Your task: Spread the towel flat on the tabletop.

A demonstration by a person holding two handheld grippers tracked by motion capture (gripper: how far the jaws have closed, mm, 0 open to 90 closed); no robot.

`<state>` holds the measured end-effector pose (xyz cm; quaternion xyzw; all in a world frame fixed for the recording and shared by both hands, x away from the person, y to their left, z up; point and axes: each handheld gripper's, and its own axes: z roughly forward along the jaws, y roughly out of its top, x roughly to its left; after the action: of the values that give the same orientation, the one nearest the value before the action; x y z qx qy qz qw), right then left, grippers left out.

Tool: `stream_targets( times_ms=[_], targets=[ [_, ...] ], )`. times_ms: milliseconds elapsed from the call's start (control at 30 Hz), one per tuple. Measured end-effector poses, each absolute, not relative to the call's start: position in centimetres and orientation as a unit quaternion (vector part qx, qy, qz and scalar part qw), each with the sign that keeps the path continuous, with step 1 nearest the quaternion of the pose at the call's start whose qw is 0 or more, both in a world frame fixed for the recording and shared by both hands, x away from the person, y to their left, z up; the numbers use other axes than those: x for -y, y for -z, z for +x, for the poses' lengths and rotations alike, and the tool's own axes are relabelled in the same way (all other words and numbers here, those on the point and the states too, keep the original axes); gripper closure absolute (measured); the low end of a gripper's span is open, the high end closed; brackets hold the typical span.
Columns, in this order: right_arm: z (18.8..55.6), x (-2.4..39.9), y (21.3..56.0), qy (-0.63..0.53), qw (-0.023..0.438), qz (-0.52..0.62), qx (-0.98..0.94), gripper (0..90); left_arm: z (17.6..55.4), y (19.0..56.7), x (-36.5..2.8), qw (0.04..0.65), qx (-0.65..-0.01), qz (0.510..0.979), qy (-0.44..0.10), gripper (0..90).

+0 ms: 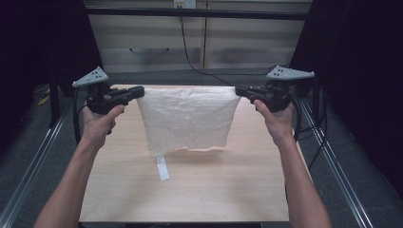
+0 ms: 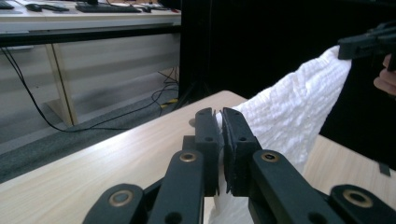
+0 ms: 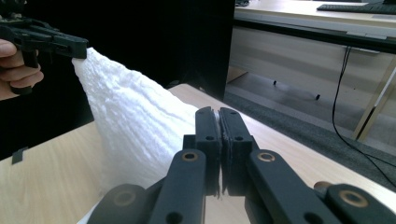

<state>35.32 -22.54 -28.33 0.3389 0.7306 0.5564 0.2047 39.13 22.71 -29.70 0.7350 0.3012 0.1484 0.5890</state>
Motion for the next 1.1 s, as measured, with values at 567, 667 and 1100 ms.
stream_targets(
  times_ms=[567, 667, 1100],
  targets=[
    [39.3, 23.1, 27.5, -0.541, 0.212, 0.372, -0.724, 87.3, 42.1, 27.0, -21.1, 0.573, -0.304, 0.742, -0.166, 85.9],
    [39.0, 23.5, 27.9, -0.546, 0.209, 0.372, -0.721, 87.3, 41.4, 27.2, -21.0, 0.576, -0.292, 0.745, -0.165, 85.9],
    [34.3, 24.5, 34.4, -0.524, 0.184, 0.373, -0.743, 87.3, 37.7, 34.1, -20.3, 0.572, -0.279, 0.762, -0.121, 86.1]
  ],
)
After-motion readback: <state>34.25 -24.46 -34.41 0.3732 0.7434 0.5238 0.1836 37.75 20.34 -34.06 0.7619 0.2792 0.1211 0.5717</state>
